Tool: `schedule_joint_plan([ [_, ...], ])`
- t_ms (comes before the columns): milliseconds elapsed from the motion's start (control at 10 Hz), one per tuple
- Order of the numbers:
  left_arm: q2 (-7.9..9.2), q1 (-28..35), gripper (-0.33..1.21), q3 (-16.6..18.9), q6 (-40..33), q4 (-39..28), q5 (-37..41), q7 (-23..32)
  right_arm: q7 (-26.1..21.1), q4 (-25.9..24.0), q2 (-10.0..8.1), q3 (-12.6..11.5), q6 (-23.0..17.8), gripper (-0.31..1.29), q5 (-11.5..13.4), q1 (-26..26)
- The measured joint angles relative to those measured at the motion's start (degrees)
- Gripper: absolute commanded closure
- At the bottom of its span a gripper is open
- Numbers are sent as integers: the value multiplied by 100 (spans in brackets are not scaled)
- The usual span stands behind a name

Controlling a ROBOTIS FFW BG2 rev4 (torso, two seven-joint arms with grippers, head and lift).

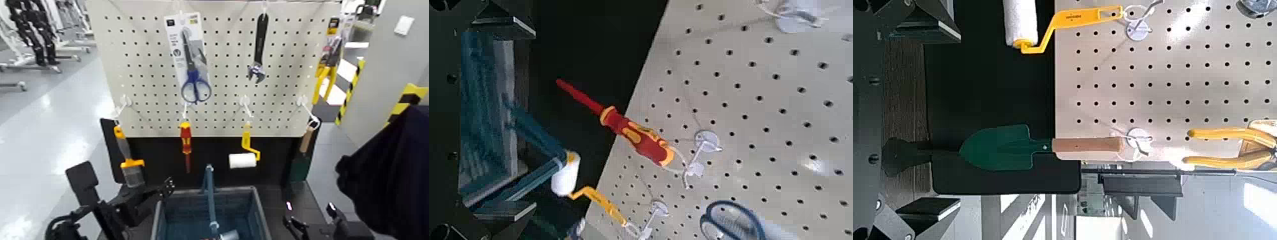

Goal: Grasp the handle of the crate.

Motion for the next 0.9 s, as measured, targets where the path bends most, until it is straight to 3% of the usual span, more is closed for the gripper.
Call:
schedule_joint_plan([
  [300, 51, -304, 11, -95, 532, 524, 1458, -119, 0, 5, 12, 7, -1, 14, -2, 10],
  [600, 104, -715, 11, -407, 838, 1317, 2601, -520, 0, 16, 23, 10, -31, 14, -7, 21],
  [900, 146, -1030, 11, -673, 863, 1884, 3208, -739, 0, 36, 30, 16, -73, 14, -30, 26],
])
